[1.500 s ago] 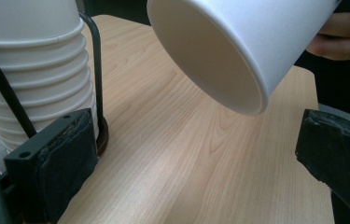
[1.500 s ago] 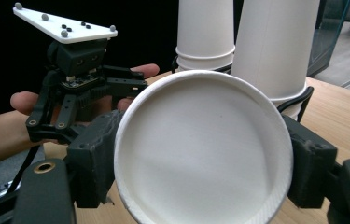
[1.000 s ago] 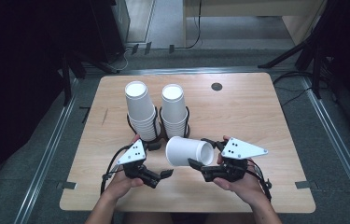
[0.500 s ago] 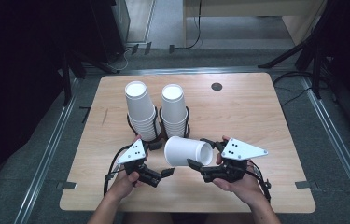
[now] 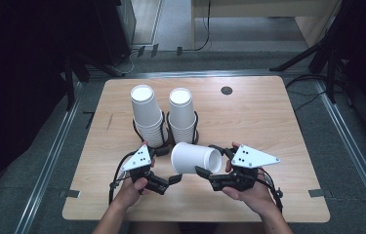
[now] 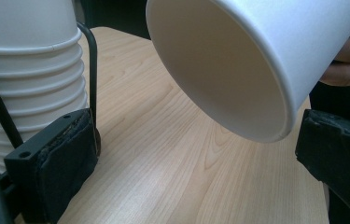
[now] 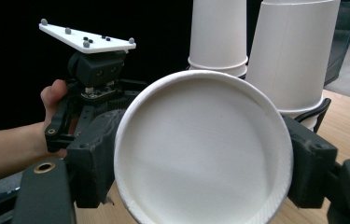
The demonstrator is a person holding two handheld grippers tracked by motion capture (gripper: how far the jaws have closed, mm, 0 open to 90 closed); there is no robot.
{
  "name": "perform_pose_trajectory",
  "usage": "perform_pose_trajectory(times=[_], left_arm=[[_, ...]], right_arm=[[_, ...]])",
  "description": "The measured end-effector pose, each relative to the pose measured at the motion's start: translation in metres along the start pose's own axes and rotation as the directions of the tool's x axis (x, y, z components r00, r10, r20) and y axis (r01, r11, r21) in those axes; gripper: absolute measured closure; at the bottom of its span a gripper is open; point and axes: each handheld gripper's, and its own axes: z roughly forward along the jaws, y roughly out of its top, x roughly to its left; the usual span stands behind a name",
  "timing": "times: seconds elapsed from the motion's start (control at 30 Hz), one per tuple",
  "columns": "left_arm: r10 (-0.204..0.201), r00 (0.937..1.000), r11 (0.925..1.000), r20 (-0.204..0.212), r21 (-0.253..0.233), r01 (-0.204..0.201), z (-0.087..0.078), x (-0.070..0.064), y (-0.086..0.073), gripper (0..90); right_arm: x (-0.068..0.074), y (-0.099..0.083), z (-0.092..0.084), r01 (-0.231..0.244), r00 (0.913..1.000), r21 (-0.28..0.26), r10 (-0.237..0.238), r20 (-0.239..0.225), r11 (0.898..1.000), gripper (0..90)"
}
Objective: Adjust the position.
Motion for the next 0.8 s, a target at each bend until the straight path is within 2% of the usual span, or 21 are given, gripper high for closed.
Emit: perform_pose_trajectory(times=[0.27,0.43,0.8], left_arm=[[-0.013,0.9995,0.9994,0.029,-0.033,0.014,-0.003,0.001,0.001,0.0],[-0.016,0.9988,0.9989,0.045,-0.044,0.018,-0.003,0.0,0.002,0.0],[0.005,0.997,0.9976,0.078,-0.07,0.001,-0.003,-0.007,0.008,0.0]], right_arm=[[-0.001,-0.001,0.0,-0.01,0.9998,-0.018,0.01,-0.018,1.0,24.6],[-0.005,-0.003,-0.002,-0.042,0.9984,-0.047,0.04,-0.04,0.998,24.7],[-0.013,-0.009,-0.002,-0.128,0.9856,-0.091,0.116,-0.123,0.988,24.6]])
